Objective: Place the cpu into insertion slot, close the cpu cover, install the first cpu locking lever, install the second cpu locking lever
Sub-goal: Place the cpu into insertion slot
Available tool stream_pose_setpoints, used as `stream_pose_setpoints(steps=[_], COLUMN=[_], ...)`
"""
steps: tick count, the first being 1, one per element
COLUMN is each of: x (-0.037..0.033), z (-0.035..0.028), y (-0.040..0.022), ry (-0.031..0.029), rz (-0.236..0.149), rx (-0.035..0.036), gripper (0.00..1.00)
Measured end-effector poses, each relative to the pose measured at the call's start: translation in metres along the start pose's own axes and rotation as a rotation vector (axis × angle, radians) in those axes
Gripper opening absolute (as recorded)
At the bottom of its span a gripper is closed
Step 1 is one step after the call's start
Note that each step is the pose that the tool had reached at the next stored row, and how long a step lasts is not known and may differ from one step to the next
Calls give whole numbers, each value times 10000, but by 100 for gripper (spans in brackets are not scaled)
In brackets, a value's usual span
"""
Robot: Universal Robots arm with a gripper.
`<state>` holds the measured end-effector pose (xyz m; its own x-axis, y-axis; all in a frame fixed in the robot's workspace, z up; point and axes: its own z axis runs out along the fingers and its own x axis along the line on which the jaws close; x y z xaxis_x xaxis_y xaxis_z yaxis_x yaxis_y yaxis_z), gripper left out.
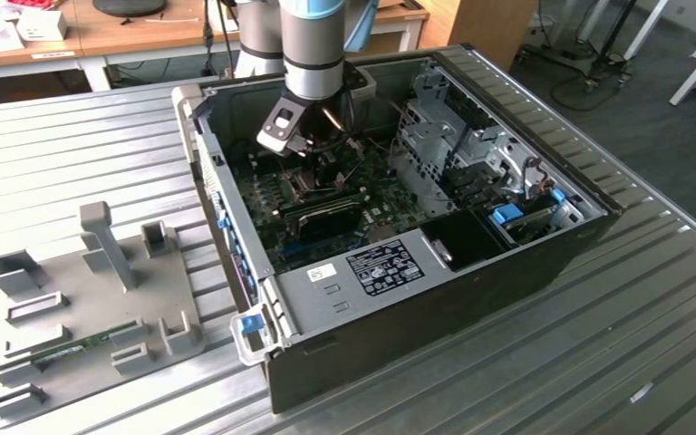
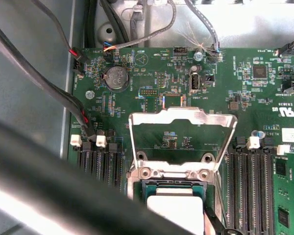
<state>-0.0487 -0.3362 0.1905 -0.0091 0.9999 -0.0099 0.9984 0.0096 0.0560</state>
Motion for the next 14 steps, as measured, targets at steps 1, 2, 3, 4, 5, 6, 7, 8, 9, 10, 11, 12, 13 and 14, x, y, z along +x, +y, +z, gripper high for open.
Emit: stream_pose_setpoints(steps=[1,2,3,4,5,6,7,8,9,10,11,12,13,14], x=[0,0,0,1,1,1,1,1,1,1,1,0,0,0], z=[2,2,3,4,4,4,4,4,4,5,5,5,6,6], y=[0,0,0,0,0,0,0,0,0,0,0,0,0,0], ry=[-1,-1,0,3,3,3,3,2,3,3,3,1,2,1], rz=[0,0,0,1,0,1,1,1,0,0,1,1,1,1], rx=[1,0,-1,-2,-2,-3,-2,-2,-3,-2,-2,-1,-1,-1], gripper=[54,54,54,54,54,54,54,54,54,54,54,54,54,54])
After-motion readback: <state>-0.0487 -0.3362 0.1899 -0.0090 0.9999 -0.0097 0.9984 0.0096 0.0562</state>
